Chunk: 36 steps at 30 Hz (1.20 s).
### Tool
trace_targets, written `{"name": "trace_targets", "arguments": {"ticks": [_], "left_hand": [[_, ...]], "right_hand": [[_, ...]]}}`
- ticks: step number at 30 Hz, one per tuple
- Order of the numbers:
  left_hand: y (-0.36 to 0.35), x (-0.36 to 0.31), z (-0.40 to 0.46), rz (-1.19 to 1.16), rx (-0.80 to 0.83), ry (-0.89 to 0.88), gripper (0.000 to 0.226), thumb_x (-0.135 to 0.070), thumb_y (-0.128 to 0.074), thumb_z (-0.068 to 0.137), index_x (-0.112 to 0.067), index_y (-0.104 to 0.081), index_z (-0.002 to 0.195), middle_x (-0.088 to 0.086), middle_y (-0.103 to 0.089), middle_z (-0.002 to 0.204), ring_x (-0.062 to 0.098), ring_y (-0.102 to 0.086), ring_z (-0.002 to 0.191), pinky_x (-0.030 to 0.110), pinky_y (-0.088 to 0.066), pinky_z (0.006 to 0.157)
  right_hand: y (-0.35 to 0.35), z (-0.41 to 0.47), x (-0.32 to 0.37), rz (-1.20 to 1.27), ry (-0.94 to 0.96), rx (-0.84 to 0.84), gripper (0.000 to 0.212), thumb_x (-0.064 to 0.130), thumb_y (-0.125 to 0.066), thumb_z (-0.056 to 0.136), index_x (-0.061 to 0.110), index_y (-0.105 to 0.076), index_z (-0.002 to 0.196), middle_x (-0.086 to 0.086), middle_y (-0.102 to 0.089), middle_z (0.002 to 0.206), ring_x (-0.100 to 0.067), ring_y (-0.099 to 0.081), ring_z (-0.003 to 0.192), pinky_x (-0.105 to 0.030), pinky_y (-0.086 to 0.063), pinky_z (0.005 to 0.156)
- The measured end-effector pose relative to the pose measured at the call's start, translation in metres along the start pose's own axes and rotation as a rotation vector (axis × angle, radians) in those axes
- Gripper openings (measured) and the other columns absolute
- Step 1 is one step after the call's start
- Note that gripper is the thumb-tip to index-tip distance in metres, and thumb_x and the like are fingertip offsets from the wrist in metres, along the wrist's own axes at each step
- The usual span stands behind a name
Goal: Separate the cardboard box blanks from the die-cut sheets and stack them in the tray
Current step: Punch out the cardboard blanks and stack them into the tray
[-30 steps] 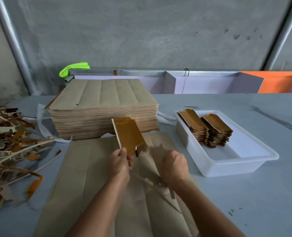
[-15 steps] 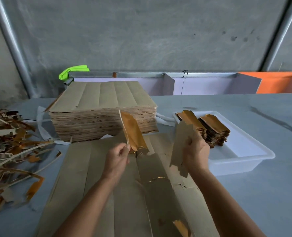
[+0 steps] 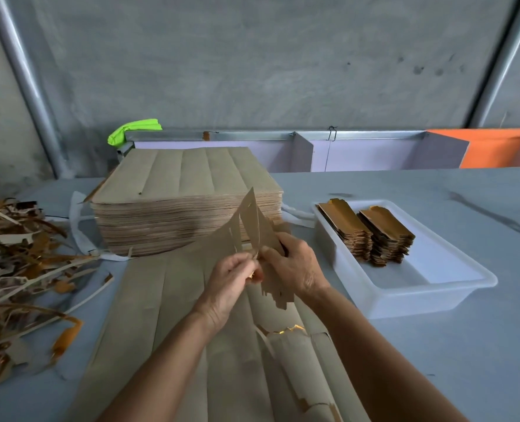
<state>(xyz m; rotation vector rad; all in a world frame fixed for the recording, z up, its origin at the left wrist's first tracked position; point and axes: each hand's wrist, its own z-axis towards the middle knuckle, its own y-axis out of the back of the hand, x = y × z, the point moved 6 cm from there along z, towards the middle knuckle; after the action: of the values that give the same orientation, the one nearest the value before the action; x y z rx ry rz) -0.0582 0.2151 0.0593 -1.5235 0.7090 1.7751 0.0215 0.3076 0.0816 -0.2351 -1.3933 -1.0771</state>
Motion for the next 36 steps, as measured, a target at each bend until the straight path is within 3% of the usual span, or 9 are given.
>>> {"name": "trace_targets", "arguments": {"ticks": [3, 8, 12, 18, 21, 24, 29, 32, 36], "left_hand": [[-0.001, 0.001, -0.002, -0.038, 0.043, 0.02, 0.028, -0.012, -0.049, 0.075, -0.011, -0.055, 0.048, 0.015, -0.071, 0.099, 0.026, -0.064, 0.101, 0.041, -0.049, 0.087], [-0.005, 0.017, -0.009, -0.01, 0.118, 0.109, 0.034, 0.01, -0.037, 0.09, 0.006, -0.053, 0.06, 0.025, -0.068, 0.101, 0.027, -0.07, 0.091, 0.03, -0.051, 0.08], [-0.012, 0.019, -0.015, 0.147, 0.196, 0.107, 0.024, 0.006, -0.044, 0.093, 0.022, -0.062, 0.086, 0.021, -0.069, 0.093, -0.002, -0.062, 0.063, 0.013, -0.044, 0.065], [-0.009, 0.019, -0.014, 0.218, 0.21, 0.129, 0.032, 0.01, -0.044, 0.089, 0.0, -0.069, 0.071, 0.019, -0.071, 0.093, 0.004, -0.061, 0.066, 0.016, -0.044, 0.066], [0.001, 0.022, -0.015, 0.23, 0.159, 0.12, 0.026, 0.006, -0.045, 0.091, 0.007, -0.068, 0.08, 0.019, -0.071, 0.084, 0.007, -0.059, 0.061, 0.02, -0.045, 0.063], [0.018, 0.024, -0.014, 0.159, 0.001, 0.109, 0.034, 0.005, -0.045, 0.09, -0.003, -0.062, 0.061, 0.014, -0.071, 0.078, 0.018, -0.064, 0.064, 0.023, -0.045, 0.058], [0.031, 0.013, -0.006, 0.353, -0.196, 0.013, 0.012, -0.013, -0.06, 0.085, -0.003, -0.06, 0.079, 0.009, -0.068, 0.074, 0.026, -0.066, 0.075, 0.037, -0.05, 0.072], [0.02, 0.0, 0.006, 0.484, -0.205, -0.004, 0.028, -0.036, -0.068, 0.082, -0.013, -0.059, 0.096, 0.002, -0.068, 0.081, 0.023, -0.066, 0.079, 0.036, -0.053, 0.075], [0.021, -0.004, 0.022, 0.577, -0.27, -0.043, 0.016, -0.023, -0.057, 0.093, -0.008, -0.06, 0.088, 0.001, -0.058, 0.065, 0.017, -0.054, 0.058, 0.033, -0.048, 0.061]], "right_hand": [[0.005, 0.007, -0.011, 0.049, -0.094, -0.044, 0.014, 0.02, -0.054, 0.092, 0.019, -0.063, 0.081, 0.005, -0.061, 0.08, -0.011, -0.057, 0.075, -0.021, -0.042, 0.061], [0.013, 0.02, -0.012, -0.133, -0.113, -0.166, 0.018, 0.021, -0.059, 0.088, 0.01, -0.072, 0.085, -0.002, -0.066, 0.08, -0.017, -0.058, 0.075, -0.022, -0.045, 0.06], [0.004, 0.033, 0.001, -0.346, -0.022, -0.121, 0.018, 0.028, -0.065, 0.082, 0.015, -0.065, 0.069, 0.001, -0.06, 0.066, -0.014, -0.053, 0.062, -0.016, -0.035, 0.049], [-0.008, 0.043, 0.006, -0.255, -0.007, -0.047, 0.02, 0.021, -0.062, 0.082, 0.006, -0.064, 0.069, -0.007, -0.061, 0.069, -0.014, -0.051, 0.063, -0.023, -0.044, 0.054], [-0.002, 0.042, 0.0, -0.165, -0.035, -0.088, 0.016, 0.011, -0.053, 0.086, -0.001, -0.062, 0.084, -0.006, -0.058, 0.077, -0.012, -0.049, 0.065, -0.015, -0.04, 0.054], [0.006, 0.038, -0.009, -0.087, -0.107, -0.123, 0.012, 0.013, -0.05, 0.092, 0.007, -0.055, 0.101, 0.0, -0.057, 0.089, -0.013, -0.053, 0.077, -0.017, -0.041, 0.06], [0.003, 0.029, -0.009, -0.096, -0.041, -0.114, 0.039, -0.007, -0.042, 0.087, 0.009, -0.046, 0.122, -0.007, -0.055, 0.11, -0.019, -0.05, 0.097, -0.029, -0.045, 0.081], [-0.002, 0.023, -0.006, -0.073, 0.011, -0.116, 0.051, -0.01, -0.04, 0.085, 0.015, -0.045, 0.128, -0.005, -0.056, 0.109, -0.022, -0.053, 0.101, -0.03, -0.046, 0.083], [-0.009, 0.017, -0.009, -0.074, 0.024, -0.053, 0.072, -0.016, -0.036, 0.083, 0.027, -0.039, 0.141, 0.001, -0.05, 0.118, -0.014, -0.047, 0.105, -0.032, -0.042, 0.097]]}}
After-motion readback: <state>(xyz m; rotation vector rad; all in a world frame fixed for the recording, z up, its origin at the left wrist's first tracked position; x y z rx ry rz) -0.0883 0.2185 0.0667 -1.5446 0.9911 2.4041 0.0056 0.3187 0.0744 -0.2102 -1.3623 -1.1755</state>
